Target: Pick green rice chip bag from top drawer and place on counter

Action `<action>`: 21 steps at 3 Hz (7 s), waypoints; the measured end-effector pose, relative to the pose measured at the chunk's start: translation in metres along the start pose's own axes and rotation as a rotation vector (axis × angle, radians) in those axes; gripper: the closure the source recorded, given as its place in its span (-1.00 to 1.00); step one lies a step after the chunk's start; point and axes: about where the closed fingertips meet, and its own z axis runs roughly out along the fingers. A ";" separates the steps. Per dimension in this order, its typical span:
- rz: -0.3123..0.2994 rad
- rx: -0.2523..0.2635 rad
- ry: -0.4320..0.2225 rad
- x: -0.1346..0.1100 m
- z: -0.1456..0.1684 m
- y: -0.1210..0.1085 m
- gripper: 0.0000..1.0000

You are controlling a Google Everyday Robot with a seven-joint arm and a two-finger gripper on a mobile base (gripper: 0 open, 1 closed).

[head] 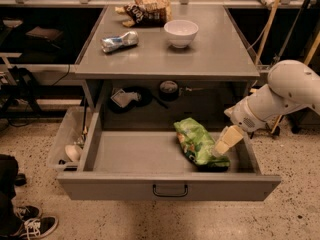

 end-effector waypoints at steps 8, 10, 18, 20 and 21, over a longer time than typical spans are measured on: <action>-0.103 0.019 -0.303 -0.070 0.090 0.015 0.77; -0.011 -0.125 -0.524 -0.023 0.055 -0.035 1.00; -0.781 0.520 -0.166 -0.209 -0.094 0.114 1.00; -0.830 0.579 -0.131 -0.231 -0.121 0.134 1.00; -0.831 0.620 -0.148 -0.238 -0.133 0.116 1.00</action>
Offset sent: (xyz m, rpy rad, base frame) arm 0.0438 0.1666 -0.0740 0.4493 -0.3002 0.0854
